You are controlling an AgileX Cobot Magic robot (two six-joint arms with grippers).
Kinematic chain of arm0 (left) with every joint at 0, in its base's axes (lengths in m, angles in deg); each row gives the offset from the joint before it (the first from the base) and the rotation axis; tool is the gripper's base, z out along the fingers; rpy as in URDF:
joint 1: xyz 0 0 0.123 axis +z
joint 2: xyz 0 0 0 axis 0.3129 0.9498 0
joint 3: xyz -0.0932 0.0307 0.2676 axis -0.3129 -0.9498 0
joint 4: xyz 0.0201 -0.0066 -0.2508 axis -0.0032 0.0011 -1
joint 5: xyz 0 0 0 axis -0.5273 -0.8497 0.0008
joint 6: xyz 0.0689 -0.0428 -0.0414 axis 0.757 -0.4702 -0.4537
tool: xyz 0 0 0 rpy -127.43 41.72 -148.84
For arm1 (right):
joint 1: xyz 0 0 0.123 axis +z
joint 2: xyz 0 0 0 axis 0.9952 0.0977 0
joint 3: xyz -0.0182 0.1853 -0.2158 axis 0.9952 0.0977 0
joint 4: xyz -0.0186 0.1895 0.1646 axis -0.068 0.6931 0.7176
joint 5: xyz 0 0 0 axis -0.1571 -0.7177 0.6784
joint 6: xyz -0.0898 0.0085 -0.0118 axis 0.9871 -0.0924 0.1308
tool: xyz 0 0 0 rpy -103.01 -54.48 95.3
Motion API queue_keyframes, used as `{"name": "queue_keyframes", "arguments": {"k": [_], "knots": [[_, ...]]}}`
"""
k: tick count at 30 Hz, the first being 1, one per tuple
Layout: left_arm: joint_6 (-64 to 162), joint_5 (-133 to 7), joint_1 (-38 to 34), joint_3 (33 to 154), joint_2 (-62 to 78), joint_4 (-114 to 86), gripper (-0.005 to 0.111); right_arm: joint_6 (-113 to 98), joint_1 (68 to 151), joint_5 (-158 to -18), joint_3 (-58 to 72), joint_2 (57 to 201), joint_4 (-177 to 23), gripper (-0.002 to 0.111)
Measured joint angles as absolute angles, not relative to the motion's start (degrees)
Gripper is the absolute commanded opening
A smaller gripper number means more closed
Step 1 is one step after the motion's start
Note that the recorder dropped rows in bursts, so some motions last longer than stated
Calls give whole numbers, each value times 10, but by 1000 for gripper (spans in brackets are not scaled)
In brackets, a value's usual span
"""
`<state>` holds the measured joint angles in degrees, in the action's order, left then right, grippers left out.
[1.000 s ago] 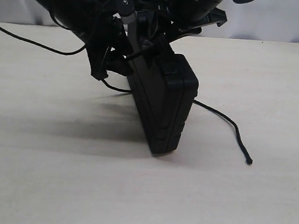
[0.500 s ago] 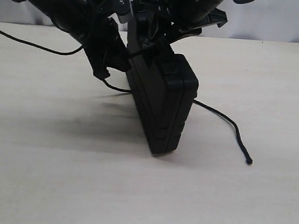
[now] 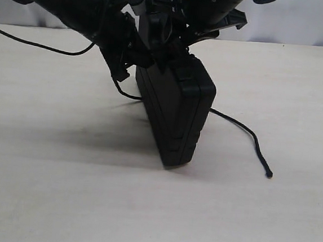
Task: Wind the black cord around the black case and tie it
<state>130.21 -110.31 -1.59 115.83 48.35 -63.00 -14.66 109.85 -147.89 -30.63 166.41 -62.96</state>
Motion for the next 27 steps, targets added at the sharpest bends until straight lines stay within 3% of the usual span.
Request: {"name": "queue_keyframes", "arguments": {"k": [3, 7, 9, 14, 21, 27], "knots": [[1288, -1103, -16, 1158, 484, -637, 7, -147, 1098, -1480, -306, 1664, -631, 39], [1271, -1102, -16, 1158, 484, -625, 49, -147, 1098, -1480, -306, 1664, -631, 39], [1256, -1101, -16, 1158, 484, -594, 57, -148, 1098, -1481, -306, 1664, -629, 36], [1194, -1094, -4, 1158, 456, -522, 52, -152, 1105, -1446, -270, 1660, -622, 4], [1050, -1040, 69, 1158, 361, -521, 25, -161, 1138, -1372, -231, 1652, -611, 4], [993, -1034, 123, 1158, 325, -538, 11, -181, 1207, -1274, -182, 1656, -602, 4]]}}
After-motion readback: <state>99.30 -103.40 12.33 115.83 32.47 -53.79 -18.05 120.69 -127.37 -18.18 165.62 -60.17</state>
